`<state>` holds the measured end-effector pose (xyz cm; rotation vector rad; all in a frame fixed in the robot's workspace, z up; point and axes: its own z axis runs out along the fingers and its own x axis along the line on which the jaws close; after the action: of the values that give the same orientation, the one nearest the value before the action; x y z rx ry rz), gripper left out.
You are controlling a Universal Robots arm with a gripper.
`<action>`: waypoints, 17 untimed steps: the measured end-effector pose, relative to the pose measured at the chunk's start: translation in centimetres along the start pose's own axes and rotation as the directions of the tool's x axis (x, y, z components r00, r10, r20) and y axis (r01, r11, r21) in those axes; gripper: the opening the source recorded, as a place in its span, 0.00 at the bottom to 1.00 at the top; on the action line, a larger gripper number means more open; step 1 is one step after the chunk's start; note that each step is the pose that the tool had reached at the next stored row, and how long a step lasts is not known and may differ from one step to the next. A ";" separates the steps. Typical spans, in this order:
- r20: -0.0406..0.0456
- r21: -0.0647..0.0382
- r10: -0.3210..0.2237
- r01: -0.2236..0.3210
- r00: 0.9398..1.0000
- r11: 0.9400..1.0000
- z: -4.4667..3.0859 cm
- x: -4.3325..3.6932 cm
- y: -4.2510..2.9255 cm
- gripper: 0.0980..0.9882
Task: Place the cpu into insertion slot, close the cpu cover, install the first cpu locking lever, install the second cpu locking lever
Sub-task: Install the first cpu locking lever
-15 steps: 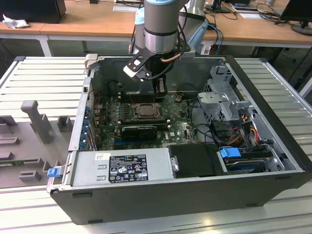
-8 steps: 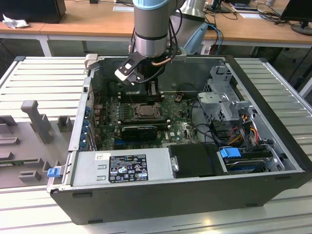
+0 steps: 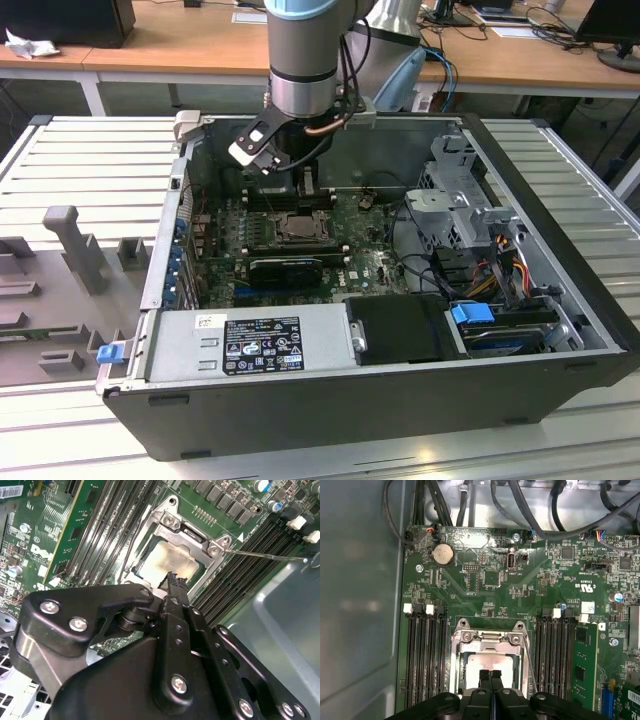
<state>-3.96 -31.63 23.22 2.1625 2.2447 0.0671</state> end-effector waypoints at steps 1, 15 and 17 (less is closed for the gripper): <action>0.000 0.000 0.000 0.000 1.000 1.000 0.00 0.00 0.00 0.01; 0.001 0.000 0.000 0.000 1.000 1.000 -0.41 0.00 0.01 0.01; 0.002 0.000 0.000 0.000 1.000 1.000 -0.51 0.00 0.01 0.01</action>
<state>-3.97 -31.64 23.73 2.1614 2.2439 0.0644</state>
